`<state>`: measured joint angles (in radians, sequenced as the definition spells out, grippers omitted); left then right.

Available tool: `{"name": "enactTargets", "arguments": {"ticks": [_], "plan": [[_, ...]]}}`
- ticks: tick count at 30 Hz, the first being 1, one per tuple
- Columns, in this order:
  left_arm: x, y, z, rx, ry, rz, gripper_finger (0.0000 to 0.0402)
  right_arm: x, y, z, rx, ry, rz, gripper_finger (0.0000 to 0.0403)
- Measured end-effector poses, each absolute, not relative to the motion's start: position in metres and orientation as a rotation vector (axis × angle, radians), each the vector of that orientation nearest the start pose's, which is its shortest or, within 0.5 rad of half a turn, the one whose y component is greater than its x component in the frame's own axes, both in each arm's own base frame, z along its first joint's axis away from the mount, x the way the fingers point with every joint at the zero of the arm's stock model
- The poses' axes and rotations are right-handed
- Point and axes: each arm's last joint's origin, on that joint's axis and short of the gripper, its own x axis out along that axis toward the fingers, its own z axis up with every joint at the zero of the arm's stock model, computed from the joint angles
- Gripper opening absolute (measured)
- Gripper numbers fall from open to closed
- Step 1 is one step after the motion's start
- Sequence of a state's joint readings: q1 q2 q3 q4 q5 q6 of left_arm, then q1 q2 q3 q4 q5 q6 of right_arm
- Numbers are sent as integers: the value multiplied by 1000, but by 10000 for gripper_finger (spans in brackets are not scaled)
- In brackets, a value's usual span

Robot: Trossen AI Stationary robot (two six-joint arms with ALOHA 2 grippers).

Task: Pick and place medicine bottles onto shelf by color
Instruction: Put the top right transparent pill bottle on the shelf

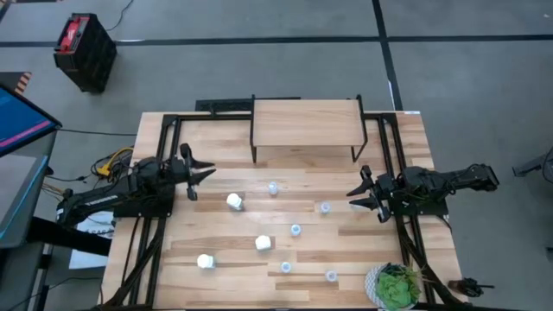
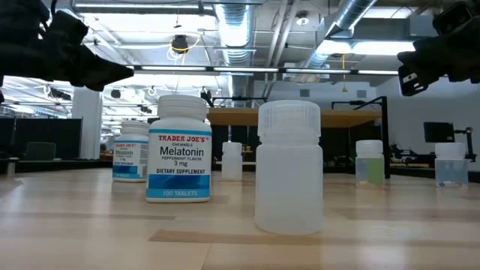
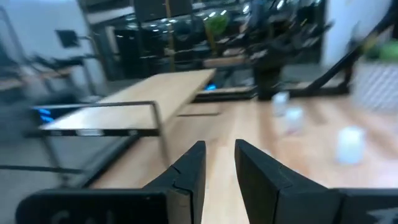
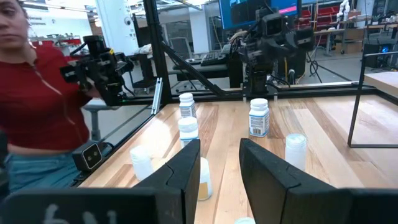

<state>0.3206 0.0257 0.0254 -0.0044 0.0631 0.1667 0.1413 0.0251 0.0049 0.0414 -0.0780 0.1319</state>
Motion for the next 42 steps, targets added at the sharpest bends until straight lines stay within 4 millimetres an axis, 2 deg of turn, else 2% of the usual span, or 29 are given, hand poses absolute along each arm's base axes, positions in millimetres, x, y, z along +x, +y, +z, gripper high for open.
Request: {"name": "enactTargets", "arguments": {"ticks": [5,8,15,19,24,29,31,35,42], "plan": [[93,31,169,216,54,340,75,98,16,167,130,-7,220,136],[93,32,169,187,49,350,75,98,16,168,31,-27,203,136],[93,31,169,-34,11,345,75,96,15,181,35,-165,196,136],[93,32,169,-166,-13,352,75,95,14,189,-43,-255,168,136],[92,32,169,-198,-19,356,75,94,11,194,-49,-276,141,136],[92,32,169,-205,-21,357,75,91,2,207,-8,-312,-103,136],[92,32,169,-206,-21,357,75,89,-1,215,-21,-294,-174,136],[92,32,170,-206,-28,361,75,88,-3,229,-50,-169,-192,136],[92,32,170,-205,-32,360,75,88,-5,275,37,9,-217,136]]}}
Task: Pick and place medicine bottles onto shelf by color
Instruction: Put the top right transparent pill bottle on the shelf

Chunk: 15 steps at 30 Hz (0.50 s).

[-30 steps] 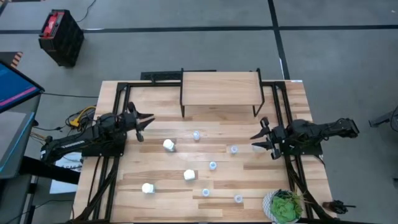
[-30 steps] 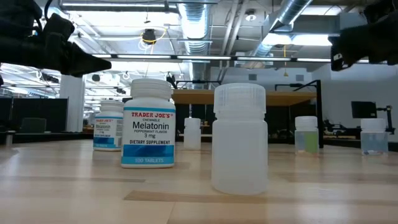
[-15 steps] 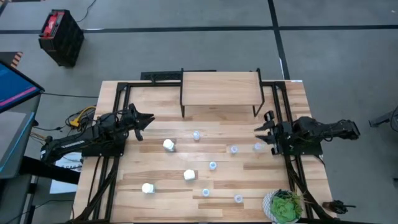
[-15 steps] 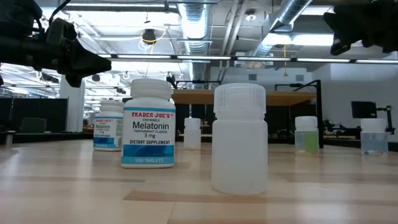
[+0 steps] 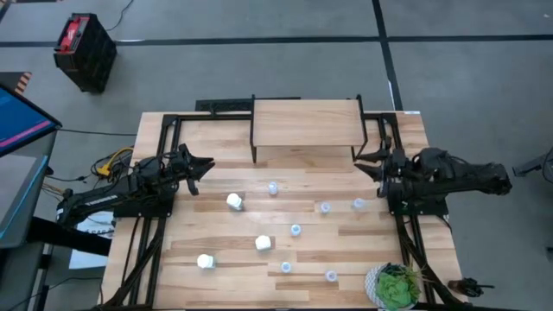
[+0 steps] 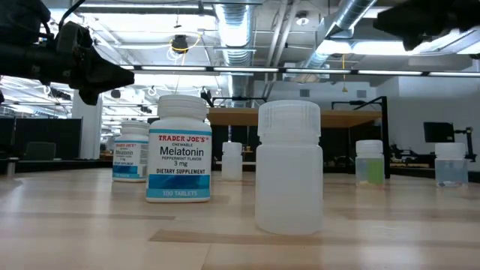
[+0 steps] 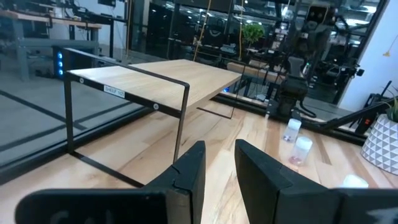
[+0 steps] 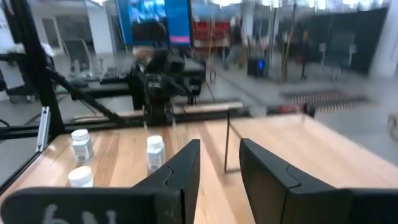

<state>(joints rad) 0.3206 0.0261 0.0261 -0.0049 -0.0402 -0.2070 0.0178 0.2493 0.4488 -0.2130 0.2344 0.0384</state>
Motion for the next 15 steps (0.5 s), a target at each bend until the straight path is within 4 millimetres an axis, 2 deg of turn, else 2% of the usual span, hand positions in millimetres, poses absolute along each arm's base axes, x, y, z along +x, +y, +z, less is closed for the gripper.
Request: {"name": "enactTargets", "arguments": {"ticks": [4,8,11,15], "plan": [[92,32,170,-193,-30,360,75,84,-6,299,129,222,-246,136],[92,32,170,-187,-30,360,75,74,-7,315,245,474,-306,136],[92,32,170,-193,-31,360,75,69,-7,319,290,624,-351,136],[92,32,170,-195,-30,359,75,67,-7,318,271,704,-362,136]]}}
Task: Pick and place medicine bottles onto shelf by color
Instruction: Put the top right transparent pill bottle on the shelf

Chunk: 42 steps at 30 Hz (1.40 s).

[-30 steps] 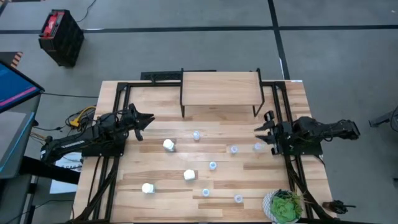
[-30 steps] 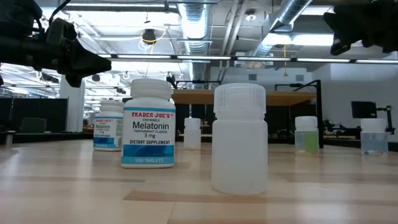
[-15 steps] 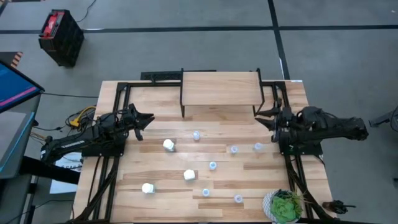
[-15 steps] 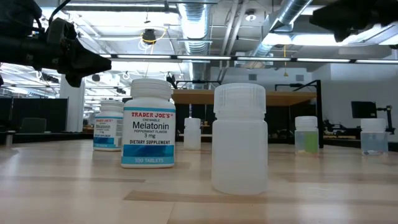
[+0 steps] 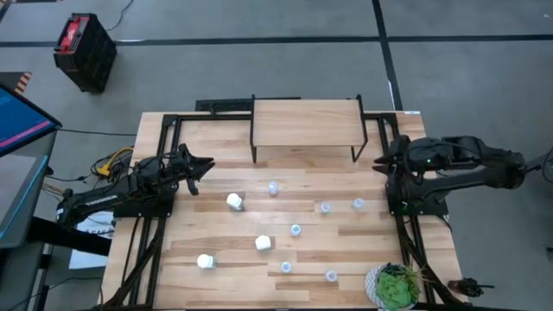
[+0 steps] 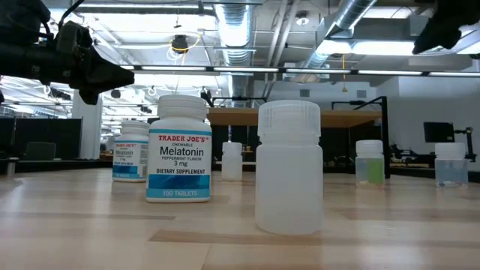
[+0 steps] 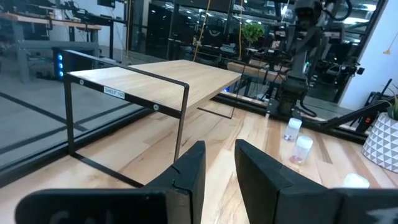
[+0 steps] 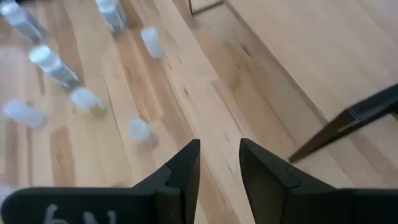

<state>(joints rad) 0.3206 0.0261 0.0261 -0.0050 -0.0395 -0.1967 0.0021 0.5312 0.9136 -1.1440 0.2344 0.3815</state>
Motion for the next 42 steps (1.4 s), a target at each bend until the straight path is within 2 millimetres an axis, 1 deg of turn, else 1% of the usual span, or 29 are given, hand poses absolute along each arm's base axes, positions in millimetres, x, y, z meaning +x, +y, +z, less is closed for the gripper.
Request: {"name": "enactTargets", "arguments": {"ticks": [5,8,11,16,19,25,27,32,34,39,42], "plan": [[92,32,170,-196,-30,359,75,65,-6,316,259,735,-346,136],[92,32,170,-196,-27,360,75,65,-5,315,271,752,-313,147],[92,32,170,-190,-26,360,75,66,-4,314,284,772,-287,175],[92,33,170,-185,-28,383,75,72,-3,311,369,805,-328,237],[92,33,170,-184,-28,386,75,74,-3,308,455,843,-372,256],[92,32,170,-228,-35,381,75,74,-3,300,573,965,-496,259],[92,32,169,-230,-35,381,75,78,-3,296,608,995,-537,259],[92,32,169,-222,-32,380,75,89,-2,268,647,1094,-624,260],[92,32,169,-216,-30,380,75,94,-1,258,670,1125,-620,260],[92,32,169,-176,-22,380,75,119,4,256,683,1101,-529,260],[92,32,169,-167,-20,380,75,128,8,251,666,1157,-525,260]]}}
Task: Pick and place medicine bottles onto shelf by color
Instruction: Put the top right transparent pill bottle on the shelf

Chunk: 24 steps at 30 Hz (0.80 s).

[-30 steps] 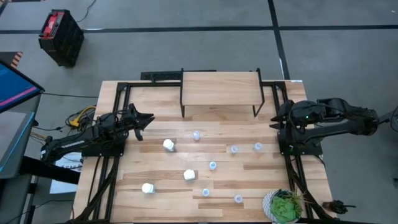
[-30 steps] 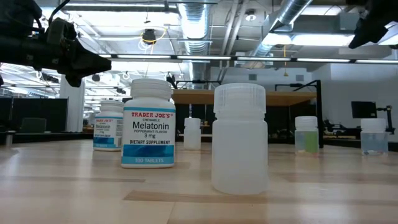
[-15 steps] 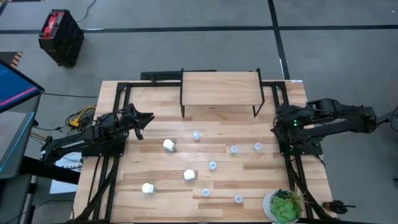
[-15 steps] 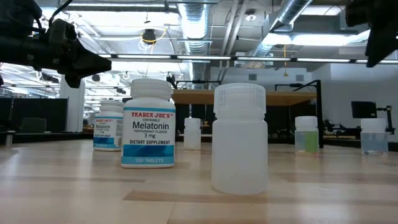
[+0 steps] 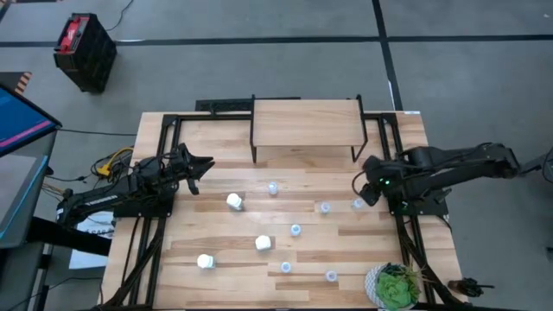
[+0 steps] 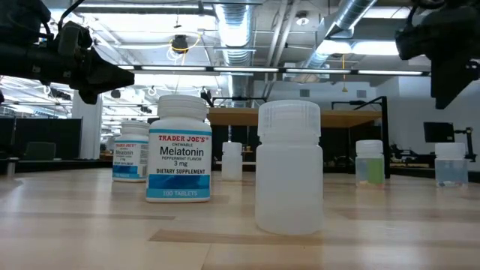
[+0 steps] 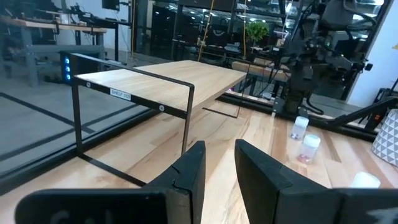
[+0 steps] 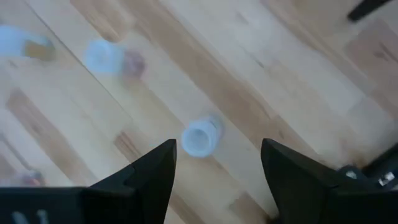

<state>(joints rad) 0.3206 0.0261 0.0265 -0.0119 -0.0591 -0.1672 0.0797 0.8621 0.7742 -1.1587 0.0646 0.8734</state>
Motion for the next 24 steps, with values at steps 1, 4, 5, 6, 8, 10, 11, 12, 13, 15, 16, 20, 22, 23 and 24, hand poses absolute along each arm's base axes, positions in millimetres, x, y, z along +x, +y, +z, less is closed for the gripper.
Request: {"name": "enactTargets", "arguments": {"ticks": [1,4,5,6,8,10,11,12,13,15,16,20,22,23,24], "plan": [[92,32,169,-166,-20,380,75,131,10,248,661,1181,-531,260],[92,32,169,-165,-20,380,75,140,16,240,643,1243,-546,260],[92,32,169,-165,-21,380,75,143,18,237,640,1267,-560,260],[92,32,169,-165,-21,380,75,147,20,234,638,1287,-575,260],[92,32,169,-165,-20,380,75,152,23,228,636,1320,-606,260],[92,32,169,-165,-21,380,75,158,26,221,639,1351,-650,260],[92,32,169,-165,-21,380,75,160,26,218,643,1362,-670,260],[92,32,169,-165,-21,380,75,163,27,215,645,1372,-685,260],[92,32,169,-165,-21,380,75,166,28,212,647,1380,-699,260],[92,32,169,-165,-21,381,75,172,29,207,646,1396,-712,260],[92,32,169,-165,-21,380,75,174,30,204,649,1406,-708,260],[92,32,169,-165,-21,380,75,184,32,195,661,1448,-689,260],[92,32,169,-165,-21,380,75,187,33,190,663,1471,-692,260],[92,32,169,-165,-21,380,75,188,33,187,661,1488,-697,260],[92,32,170,-165,-22,380,75,189,34,185,657,1501,-703,260]]}}
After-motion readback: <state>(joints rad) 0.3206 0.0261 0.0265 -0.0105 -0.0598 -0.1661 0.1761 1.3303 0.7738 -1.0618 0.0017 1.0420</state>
